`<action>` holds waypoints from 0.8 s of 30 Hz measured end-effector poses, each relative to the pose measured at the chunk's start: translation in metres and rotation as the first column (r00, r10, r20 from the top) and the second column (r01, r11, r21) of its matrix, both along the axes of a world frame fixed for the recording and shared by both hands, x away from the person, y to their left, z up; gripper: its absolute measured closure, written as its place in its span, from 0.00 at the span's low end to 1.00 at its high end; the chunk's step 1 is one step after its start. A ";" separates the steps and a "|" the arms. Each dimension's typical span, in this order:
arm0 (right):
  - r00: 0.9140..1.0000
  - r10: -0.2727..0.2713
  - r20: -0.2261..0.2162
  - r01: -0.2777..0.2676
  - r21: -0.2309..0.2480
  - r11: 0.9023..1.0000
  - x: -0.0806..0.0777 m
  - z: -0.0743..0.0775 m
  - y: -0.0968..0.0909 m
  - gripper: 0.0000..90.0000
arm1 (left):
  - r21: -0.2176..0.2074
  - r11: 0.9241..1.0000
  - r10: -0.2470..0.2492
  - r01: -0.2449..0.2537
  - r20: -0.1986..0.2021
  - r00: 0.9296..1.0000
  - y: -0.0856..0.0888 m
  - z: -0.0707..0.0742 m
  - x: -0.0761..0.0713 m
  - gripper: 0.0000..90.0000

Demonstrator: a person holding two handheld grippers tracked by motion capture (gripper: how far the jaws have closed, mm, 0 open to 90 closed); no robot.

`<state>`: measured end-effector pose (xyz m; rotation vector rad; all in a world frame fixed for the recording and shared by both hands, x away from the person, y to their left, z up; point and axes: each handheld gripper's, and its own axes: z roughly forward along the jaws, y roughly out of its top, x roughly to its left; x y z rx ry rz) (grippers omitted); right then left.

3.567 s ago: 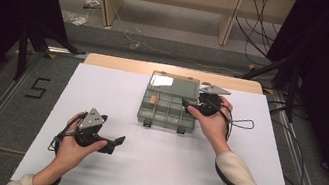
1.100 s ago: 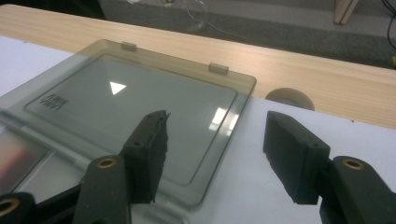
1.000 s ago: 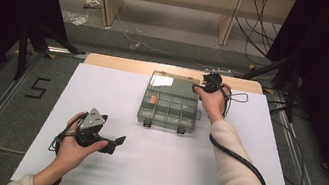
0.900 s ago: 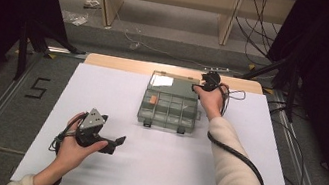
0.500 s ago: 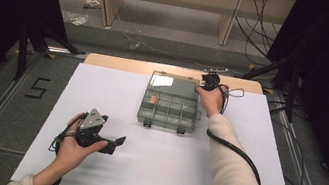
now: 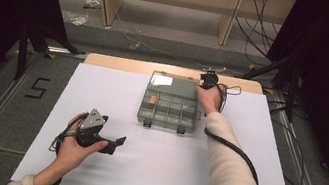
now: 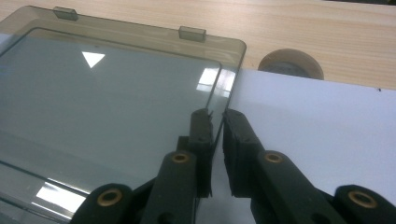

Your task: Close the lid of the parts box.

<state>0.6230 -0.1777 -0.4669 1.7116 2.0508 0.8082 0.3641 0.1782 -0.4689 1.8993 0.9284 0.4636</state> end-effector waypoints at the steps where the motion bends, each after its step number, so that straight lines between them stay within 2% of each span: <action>1: 1.000 0.000 0.000 0.000 0.000 1.000 0.000 0.000 0.000 0.93 | 0.000 1.000 0.000 0.000 0.000 1.000 0.000 0.000 0.000 0.00; 12: 0.998 -0.057 -0.011 0.057 0.003 0.998 0.001 0.001 0.004 0.96 | -0.001 1.000 -0.001 0.001 -0.004 1.000 -0.001 -0.001 0.001 0.00; 24: 0.997 -0.077 -0.017 0.077 -0.004 0.997 0.002 0.002 0.009 0.98 | -0.001 1.000 -0.001 0.001 -0.004 1.000 -0.001 -0.001 0.001 0.01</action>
